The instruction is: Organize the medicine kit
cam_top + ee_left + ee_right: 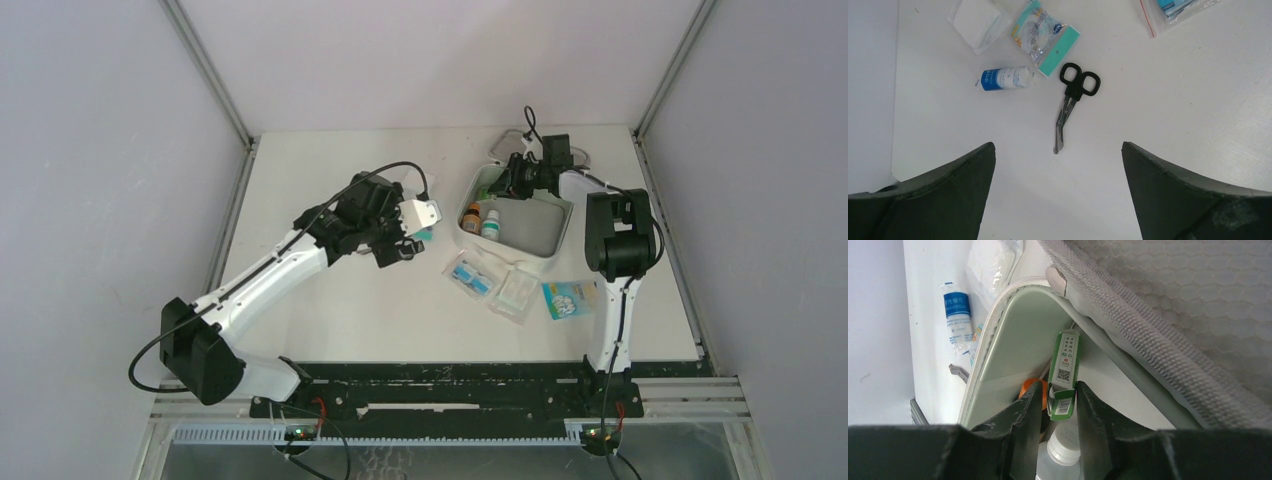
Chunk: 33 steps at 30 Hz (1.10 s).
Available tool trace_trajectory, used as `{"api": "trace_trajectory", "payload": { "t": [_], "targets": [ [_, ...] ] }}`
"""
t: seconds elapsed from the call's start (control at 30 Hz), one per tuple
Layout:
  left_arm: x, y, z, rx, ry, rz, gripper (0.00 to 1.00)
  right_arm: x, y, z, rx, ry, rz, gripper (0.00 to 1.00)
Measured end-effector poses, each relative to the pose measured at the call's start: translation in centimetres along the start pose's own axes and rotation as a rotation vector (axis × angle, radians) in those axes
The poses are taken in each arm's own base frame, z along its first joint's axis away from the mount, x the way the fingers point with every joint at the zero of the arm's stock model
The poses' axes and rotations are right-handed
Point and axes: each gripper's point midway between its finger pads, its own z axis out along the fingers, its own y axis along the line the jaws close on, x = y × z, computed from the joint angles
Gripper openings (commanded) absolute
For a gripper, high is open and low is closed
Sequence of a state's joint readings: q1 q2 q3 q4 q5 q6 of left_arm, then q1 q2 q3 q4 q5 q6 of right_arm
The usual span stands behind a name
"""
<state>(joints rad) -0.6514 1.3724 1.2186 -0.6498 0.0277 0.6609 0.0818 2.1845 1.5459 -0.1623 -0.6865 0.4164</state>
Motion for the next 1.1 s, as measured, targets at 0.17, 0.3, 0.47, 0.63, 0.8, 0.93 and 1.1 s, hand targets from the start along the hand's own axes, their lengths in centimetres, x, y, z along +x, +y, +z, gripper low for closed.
{"api": "trace_trajectory", "payload": {
  "t": [0.17,0.3,0.47,0.63,0.8,0.93,1.1],
  "targets": [
    [0.1,-0.1,0.0,-0.002,-0.002,0.000,1.00,0.0,-0.2,0.0,0.018,0.003,-0.011,0.39],
    [0.0,0.1,-0.1,-0.011,-0.008,0.000,1.00,0.1,-0.4,0.0,0.039,0.007,-0.020,0.45],
    [0.0,0.6,-0.1,-0.037,-0.005,0.000,1.00,0.4,-0.8,-0.2,0.071,0.015,-0.033,0.51],
    [-0.1,1.3,-0.2,-0.071,-0.005,-0.008,1.00,0.2,-1.0,-0.9,0.121,0.009,-0.039,0.55],
    [0.2,2.6,-0.2,-0.114,-0.004,-0.045,1.00,0.0,-0.8,-2.1,0.163,-0.004,-0.061,0.57],
    [1.5,4.3,0.7,-0.150,0.016,-0.118,1.00,-0.8,0.1,-3.5,0.178,-0.033,-0.108,0.57],
    [4.0,6.3,2.6,-0.178,0.066,-0.251,1.00,-2.1,2.3,-5.3,0.171,-0.082,-0.185,0.58]
  ]
}}
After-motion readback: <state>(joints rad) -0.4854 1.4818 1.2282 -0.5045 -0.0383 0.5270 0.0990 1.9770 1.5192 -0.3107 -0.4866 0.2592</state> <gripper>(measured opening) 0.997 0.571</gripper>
